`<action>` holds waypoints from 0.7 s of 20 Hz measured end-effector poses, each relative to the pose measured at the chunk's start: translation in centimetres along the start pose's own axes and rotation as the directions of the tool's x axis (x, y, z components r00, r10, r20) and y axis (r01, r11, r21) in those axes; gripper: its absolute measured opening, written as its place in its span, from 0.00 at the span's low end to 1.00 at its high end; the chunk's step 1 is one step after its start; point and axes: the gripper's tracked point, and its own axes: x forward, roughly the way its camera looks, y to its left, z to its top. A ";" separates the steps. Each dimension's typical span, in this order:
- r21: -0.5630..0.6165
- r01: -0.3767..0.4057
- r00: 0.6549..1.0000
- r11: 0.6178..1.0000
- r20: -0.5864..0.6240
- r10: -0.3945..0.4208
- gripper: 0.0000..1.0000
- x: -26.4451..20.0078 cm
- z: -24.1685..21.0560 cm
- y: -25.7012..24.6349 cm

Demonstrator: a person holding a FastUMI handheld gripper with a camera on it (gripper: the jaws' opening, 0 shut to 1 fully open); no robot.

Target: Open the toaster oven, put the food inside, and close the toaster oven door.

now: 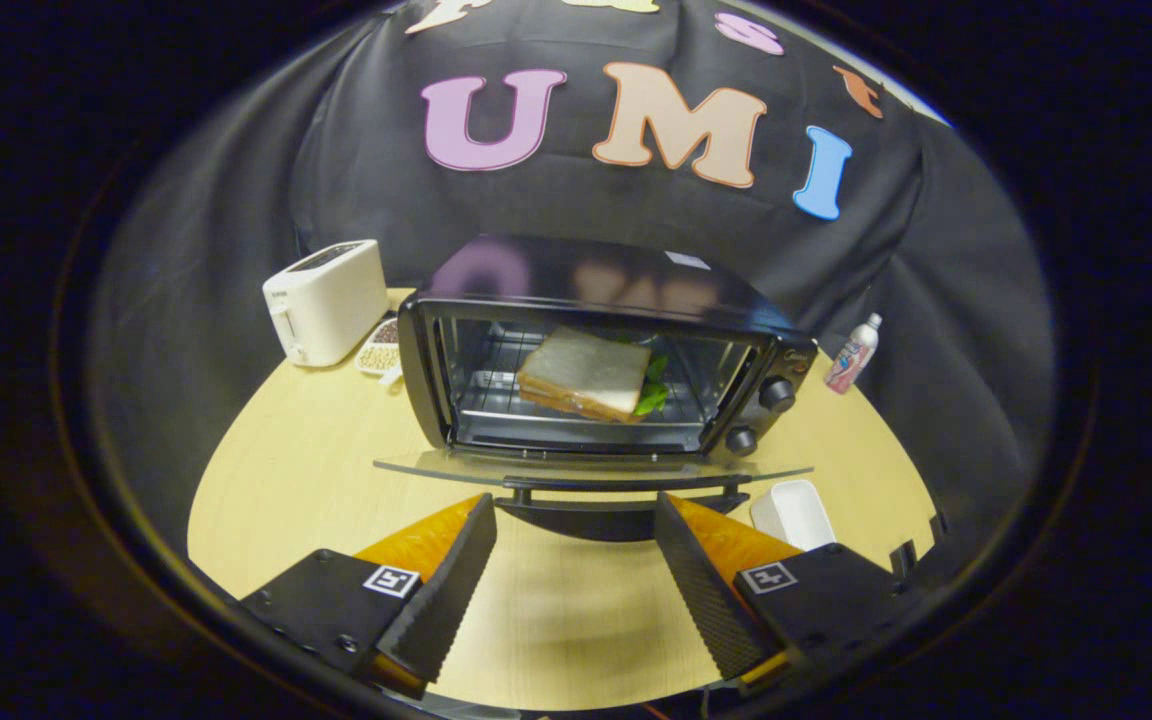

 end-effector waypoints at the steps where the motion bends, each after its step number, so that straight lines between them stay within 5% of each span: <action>1: -0.001 -0.006 1.000 1.000 0.021 0.006 1.00 0.2 0.7 0.1; 14: -0.015 -0.008 0.978 1.000 0.209 0.011 1.00 5.0 8.7 0.2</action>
